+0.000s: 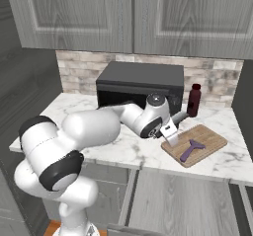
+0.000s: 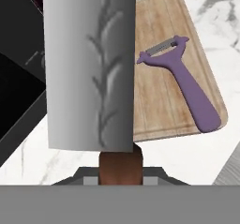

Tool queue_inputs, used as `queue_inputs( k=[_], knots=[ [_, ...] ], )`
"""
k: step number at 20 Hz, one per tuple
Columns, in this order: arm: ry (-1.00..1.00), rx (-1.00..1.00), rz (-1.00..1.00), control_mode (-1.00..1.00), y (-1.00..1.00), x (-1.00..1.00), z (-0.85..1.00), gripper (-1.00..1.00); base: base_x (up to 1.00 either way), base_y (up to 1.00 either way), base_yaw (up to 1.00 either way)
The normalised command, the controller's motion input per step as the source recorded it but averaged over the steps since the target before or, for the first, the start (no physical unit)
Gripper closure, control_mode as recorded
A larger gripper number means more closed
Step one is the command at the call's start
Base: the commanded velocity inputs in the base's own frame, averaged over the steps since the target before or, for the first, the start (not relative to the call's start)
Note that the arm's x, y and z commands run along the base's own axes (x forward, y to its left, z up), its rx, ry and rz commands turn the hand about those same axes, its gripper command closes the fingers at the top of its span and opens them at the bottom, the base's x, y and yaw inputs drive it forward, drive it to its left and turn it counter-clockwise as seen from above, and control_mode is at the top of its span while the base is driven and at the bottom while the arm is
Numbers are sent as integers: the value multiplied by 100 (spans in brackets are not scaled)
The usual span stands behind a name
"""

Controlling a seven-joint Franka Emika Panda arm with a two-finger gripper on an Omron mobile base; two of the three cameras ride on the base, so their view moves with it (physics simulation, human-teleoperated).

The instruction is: Open the drawer on the right and place the cutting tools on the cutting board.

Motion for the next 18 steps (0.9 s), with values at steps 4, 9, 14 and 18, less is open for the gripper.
queue_inputs(
  k=[4, 9, 14, 18],
  knots=[
    [2, 0, 0, -100, -8, 17, -10, 100, 0, 0, 0],
    [1, 0, 0, -100, -20, 7, -9, 100, 0, 0, 0],
    [0, 0, 0, -100, -17, 0, -2, 100, 0, 0, 0],
    [2, 0, 0, -100, -6, 2, -14, 100, 0, 0, 0]
  ],
)
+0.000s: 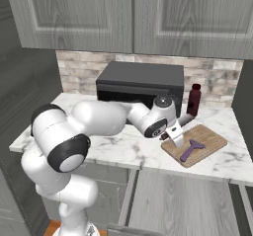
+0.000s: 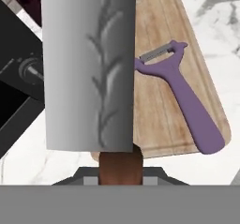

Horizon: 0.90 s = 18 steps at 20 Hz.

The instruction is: Open the drawer on the right and place the cutting tools on the cutting board.

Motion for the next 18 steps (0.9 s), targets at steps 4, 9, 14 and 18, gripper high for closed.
queue_inputs(
  k=[4, 9, 14, 18],
  knots=[
    [0, 0, 0, -100, -10, 3, -25, 100, 0, 0, 0],
    [0, 0, 0, -100, -9, 5, -27, 100, 0, 0, 0],
    [0, 0, 0, -100, -20, 8, -11, 100, 0, 0, 0],
    [0, 0, 0, -100, -30, 28, 0, 100, 0, 0, 0]
  ],
)
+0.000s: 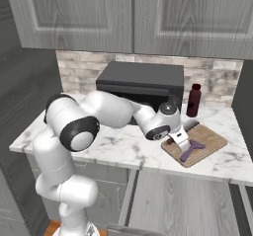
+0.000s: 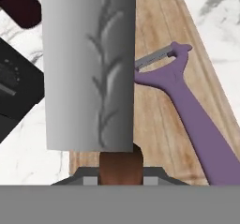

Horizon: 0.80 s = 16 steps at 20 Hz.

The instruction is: Open the drawer on the right and place the cutting tools on the cutting board.

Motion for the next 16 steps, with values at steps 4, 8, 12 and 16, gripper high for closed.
queue_inputs(
  k=[4, 8, 12, 16],
  knots=[
    [0, 0, 0, -100, -27, 57, 0, 100, 0, 0, 0],
    [0, 0, 0, -100, -25, 46, -4, -100, 0, 0, 0],
    [0, 0, 0, -100, -12, 14, -4, -100, 0, 0, 0],
    [0, 0, 0, -100, -1, 0, 0, -100, 0, 0, 0]
  ],
)
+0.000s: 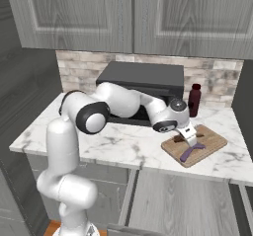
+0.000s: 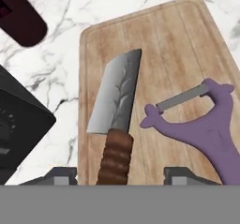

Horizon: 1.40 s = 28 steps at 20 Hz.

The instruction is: Open the drawer on the right and place the cutting tools on the cutting board.

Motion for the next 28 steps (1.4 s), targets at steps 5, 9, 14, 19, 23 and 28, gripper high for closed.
queue_inputs(
  k=[5, 9, 14, 19, 23, 28],
  knots=[
    [-3, 0, 0, -100, -1, -3, 2, -100, 0, 0, 0],
    [-32, 0, 1, -100, 40, -78, 52, -100, 0, 0, 0],
    [-27, -3, 4, -100, 87, -99, 89, -100, 0, 0, 0],
    [-4, -9, 8, -100, 100, -100, 46, -100, 0, 0, 0],
    [0, -17, 8, -100, 100, -100, 20, -100, 0, 0, 0],
    [11, -22, 10, -100, 100, -100, 61, -100, 0, 0, 0]
  ],
)
